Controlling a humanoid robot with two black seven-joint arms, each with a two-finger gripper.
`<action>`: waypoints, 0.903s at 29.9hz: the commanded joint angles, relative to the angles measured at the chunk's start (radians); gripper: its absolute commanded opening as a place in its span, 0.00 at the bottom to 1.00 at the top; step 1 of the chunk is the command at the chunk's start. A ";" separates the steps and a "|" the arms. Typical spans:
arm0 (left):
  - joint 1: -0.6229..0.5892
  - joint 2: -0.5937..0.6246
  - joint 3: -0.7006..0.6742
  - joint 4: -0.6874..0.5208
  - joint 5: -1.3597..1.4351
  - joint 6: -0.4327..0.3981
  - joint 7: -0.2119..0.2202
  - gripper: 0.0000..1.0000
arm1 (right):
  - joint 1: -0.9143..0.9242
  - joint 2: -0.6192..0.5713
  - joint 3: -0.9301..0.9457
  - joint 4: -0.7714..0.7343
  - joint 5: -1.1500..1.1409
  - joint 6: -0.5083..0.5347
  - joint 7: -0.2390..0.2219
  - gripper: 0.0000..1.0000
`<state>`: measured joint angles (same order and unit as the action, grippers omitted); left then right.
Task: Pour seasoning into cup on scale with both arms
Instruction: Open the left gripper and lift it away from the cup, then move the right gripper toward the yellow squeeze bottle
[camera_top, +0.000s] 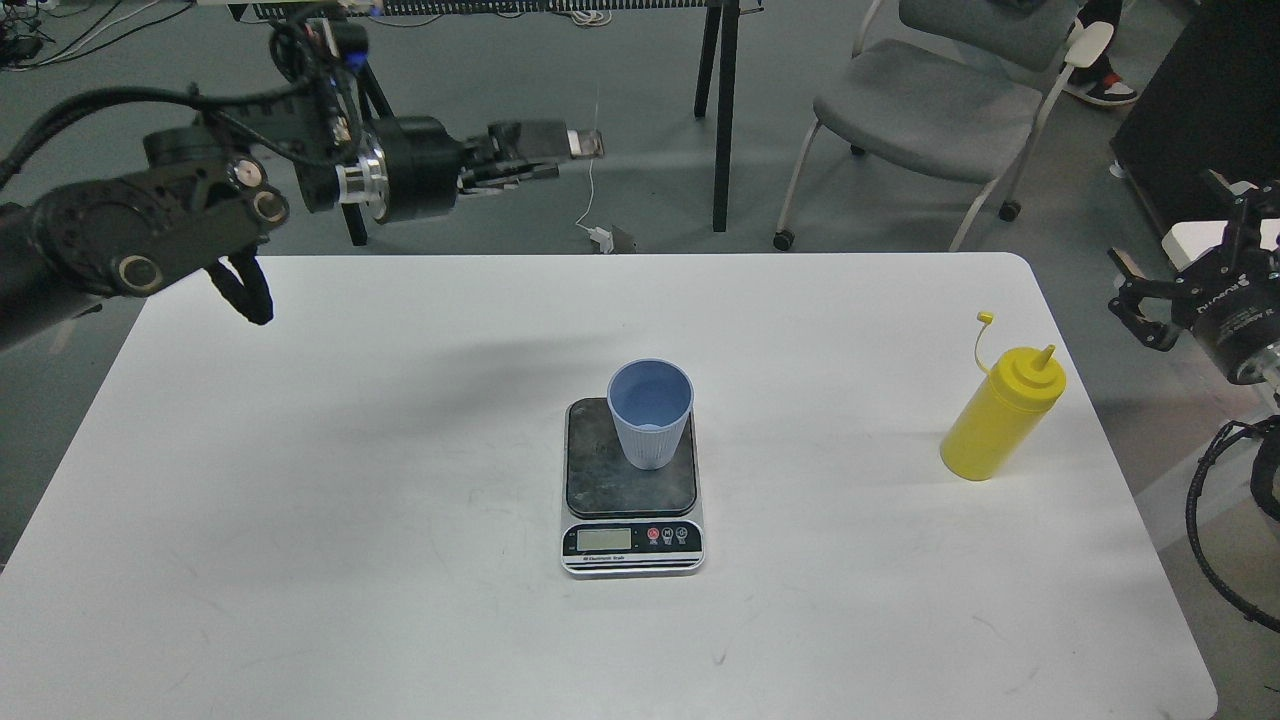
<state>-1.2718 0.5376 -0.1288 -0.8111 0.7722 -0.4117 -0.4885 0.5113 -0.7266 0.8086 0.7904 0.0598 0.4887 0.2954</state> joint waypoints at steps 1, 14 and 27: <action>0.075 0.019 -0.138 0.127 -0.337 0.002 0.000 0.80 | -0.002 -0.037 0.017 -0.010 0.002 0.000 0.004 1.00; 0.325 -0.031 -0.178 0.407 -0.718 0.014 0.000 0.80 | -0.131 -0.100 0.034 0.003 0.288 0.000 -0.098 1.00; 0.358 -0.059 -0.161 0.573 -0.705 -0.035 0.000 0.81 | -0.329 -0.106 0.037 0.075 0.364 0.000 -0.105 1.00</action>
<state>-0.9150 0.4792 -0.2895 -0.2393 0.0686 -0.4484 -0.4886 0.2345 -0.8315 0.8439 0.8362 0.4203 0.4887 0.1904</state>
